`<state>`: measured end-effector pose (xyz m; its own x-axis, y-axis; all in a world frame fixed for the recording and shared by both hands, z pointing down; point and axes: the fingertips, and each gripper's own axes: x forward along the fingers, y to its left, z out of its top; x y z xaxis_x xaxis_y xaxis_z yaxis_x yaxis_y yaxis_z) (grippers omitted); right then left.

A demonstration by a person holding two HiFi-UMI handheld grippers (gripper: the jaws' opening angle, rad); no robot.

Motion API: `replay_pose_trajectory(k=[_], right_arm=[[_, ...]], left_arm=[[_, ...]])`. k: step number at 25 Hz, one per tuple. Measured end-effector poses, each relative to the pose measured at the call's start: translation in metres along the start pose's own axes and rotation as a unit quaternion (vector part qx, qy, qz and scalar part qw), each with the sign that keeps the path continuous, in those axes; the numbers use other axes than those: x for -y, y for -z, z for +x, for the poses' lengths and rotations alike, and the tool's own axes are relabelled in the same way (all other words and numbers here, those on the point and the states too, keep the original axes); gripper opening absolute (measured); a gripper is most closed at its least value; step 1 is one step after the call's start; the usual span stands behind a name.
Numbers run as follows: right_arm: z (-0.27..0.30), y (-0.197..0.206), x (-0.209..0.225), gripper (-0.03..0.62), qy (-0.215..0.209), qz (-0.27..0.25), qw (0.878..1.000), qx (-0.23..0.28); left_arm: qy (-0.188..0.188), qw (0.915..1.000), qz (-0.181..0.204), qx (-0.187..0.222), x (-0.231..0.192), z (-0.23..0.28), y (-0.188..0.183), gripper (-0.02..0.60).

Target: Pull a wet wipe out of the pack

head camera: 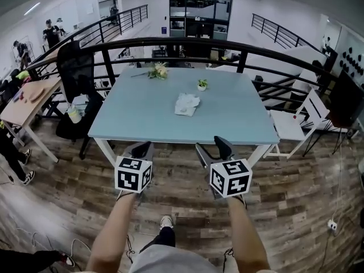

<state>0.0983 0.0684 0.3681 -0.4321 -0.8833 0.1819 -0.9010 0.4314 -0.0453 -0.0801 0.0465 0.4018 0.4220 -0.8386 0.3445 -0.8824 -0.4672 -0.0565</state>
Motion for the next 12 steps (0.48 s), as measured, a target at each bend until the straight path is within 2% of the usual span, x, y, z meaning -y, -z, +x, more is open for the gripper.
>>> replay_pose_trajectory(k=[12], right_arm=[[0.103,-0.017,0.025,0.268,0.024,0.003,0.999,-0.025]], left_arm=[[0.013,0.9999,-0.011,-0.001,-0.077,0.082,-0.024,-0.009]])
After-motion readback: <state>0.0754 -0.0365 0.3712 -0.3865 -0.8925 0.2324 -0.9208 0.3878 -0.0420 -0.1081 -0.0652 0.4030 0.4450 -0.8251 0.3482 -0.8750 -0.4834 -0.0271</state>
